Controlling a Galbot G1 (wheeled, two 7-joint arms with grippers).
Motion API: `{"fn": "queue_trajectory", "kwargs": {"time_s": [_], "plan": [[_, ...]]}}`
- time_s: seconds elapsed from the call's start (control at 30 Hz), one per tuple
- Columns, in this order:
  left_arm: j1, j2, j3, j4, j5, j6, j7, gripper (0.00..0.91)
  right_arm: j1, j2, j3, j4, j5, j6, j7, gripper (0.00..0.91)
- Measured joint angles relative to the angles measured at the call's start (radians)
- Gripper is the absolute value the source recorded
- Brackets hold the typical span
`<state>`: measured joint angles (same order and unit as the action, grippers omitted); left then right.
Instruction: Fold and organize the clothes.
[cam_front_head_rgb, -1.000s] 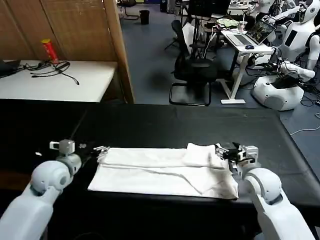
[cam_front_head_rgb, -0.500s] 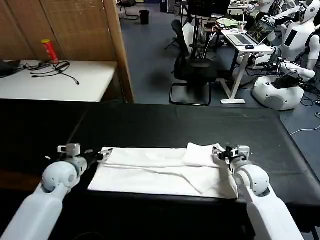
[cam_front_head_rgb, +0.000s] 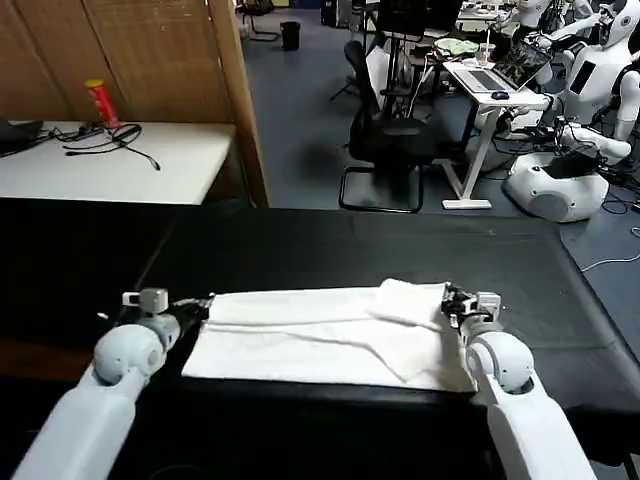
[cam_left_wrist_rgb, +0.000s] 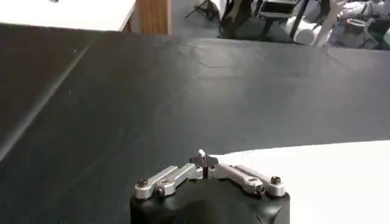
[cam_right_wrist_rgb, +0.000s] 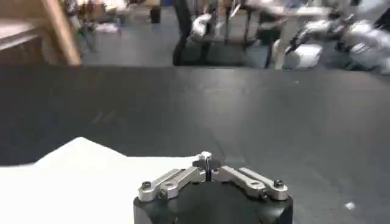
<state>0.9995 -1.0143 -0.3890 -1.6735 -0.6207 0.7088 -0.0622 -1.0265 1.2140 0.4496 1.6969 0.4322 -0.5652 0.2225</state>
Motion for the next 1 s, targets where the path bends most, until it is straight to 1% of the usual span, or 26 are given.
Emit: {"fn": "queue_trajectory", "kwargs": {"time_s": [0.03, 0.07, 0.2, 0.37, 0.5, 0.6, 0.67, 0.77, 0.87, 1.0], "plan": [[-0.004, -0.002, 0.004, 0.001, 0.005, -0.007, 0.002, 0.829, -0.003, 0.000, 0.002, 0.004, 0.000, -0.009, -0.009, 0.722], [-0.008, -0.005, 0.008, 0.000, 0.011, -0.012, 0.003, 0.878, -0.006, -0.001, 0.005, 0.009, 0.000, -0.016, -0.021, 0.878], [-0.012, -0.006, 0.009, -0.005, 0.015, -0.035, 0.008, 0.878, -0.026, -0.017, 0.022, 0.038, 0.003, -0.026, -0.064, 0.878], [-0.010, 0.013, -0.005, -0.022, 0.018, -0.058, 0.003, 0.878, -0.060, -0.052, 0.046, 0.095, 0.028, -0.036, -0.080, 0.878], [0.002, 0.032, -0.020, -0.042, 0.019, -0.062, -0.002, 0.878, -0.082, -0.069, 0.059, 0.141, 0.045, -0.050, -0.080, 0.878], [0.021, 0.037, -0.041, -0.068, -0.017, -0.054, -0.023, 0.878, -0.099, -0.078, 0.073, 0.181, 0.062, -0.066, -0.074, 0.878], [0.053, 0.030, -0.062, -0.095, -0.039, -0.052, -0.030, 0.878, -0.113, -0.086, 0.085, 0.212, 0.078, -0.071, -0.074, 0.878], [0.112, 0.008, -0.099, -0.147, -0.033, -0.065, -0.030, 0.878, -0.133, -0.097, 0.108, 0.252, 0.093, -0.074, -0.074, 0.878], [0.169, -0.021, -0.132, -0.194, -0.014, -0.075, -0.027, 0.878, -0.155, -0.101, 0.129, 0.286, 0.097, -0.075, -0.076, 0.878], [0.235, -0.062, -0.160, -0.226, 0.019, -0.085, -0.022, 0.878, -0.180, -0.102, 0.144, 0.319, 0.097, -0.074, -0.077, 0.878]]}}
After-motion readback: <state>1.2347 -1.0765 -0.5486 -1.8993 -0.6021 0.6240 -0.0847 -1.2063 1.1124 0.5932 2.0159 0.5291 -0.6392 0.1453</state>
